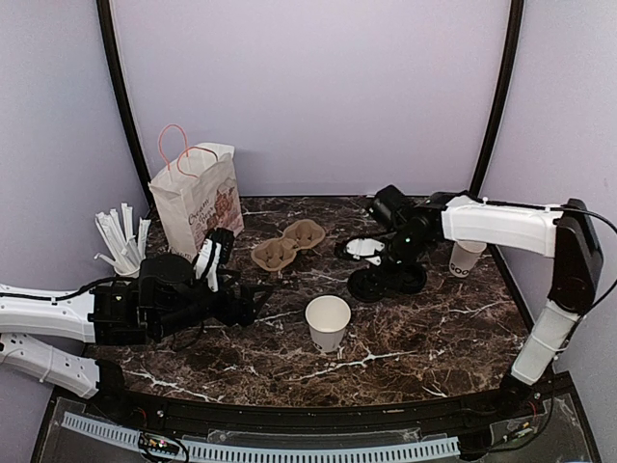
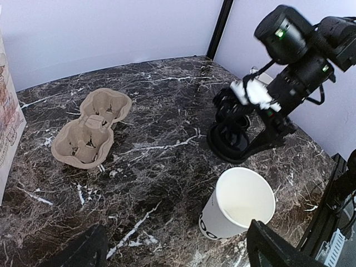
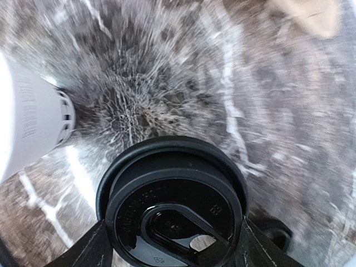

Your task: Pack the takeout coffee

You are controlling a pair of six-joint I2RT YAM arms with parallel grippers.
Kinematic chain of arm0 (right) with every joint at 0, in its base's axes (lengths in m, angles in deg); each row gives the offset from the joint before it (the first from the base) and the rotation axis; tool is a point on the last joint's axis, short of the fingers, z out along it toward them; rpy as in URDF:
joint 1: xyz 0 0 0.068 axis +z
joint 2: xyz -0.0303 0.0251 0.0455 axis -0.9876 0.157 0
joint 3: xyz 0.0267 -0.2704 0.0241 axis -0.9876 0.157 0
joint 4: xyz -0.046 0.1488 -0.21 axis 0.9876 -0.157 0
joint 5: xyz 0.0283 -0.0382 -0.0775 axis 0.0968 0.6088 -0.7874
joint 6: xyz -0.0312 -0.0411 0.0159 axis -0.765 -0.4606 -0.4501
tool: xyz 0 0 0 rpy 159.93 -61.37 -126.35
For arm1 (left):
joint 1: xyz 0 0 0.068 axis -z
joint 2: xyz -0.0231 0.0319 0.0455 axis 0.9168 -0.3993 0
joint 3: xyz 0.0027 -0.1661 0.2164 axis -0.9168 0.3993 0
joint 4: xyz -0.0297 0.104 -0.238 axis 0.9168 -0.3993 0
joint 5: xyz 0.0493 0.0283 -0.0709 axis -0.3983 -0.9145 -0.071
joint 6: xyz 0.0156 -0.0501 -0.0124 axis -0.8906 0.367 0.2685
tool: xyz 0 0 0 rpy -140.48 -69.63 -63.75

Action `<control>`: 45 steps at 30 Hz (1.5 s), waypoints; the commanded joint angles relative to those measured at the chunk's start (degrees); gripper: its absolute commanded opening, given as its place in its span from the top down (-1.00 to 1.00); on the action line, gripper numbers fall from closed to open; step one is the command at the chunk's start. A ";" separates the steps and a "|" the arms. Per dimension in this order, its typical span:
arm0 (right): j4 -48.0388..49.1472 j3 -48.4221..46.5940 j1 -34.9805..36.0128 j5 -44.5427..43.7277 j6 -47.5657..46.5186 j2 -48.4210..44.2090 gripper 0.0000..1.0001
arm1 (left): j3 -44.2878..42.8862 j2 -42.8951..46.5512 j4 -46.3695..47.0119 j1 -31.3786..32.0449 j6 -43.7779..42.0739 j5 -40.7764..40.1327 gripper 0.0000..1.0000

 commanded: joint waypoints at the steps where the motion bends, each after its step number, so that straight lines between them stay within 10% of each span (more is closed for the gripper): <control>1: -6.32 -5.96 -2.09 5.29 -0.27 -7.74 -0.38 | 1.25 0.40 2.62 -0.41 -0.81 -0.22 -0.79; 45: -22.11 -26.36 16.38 1.76 -4.28 10.24 -0.36 | 9.76 8.97 3.31 -0.61 3.24 -1.52 -0.77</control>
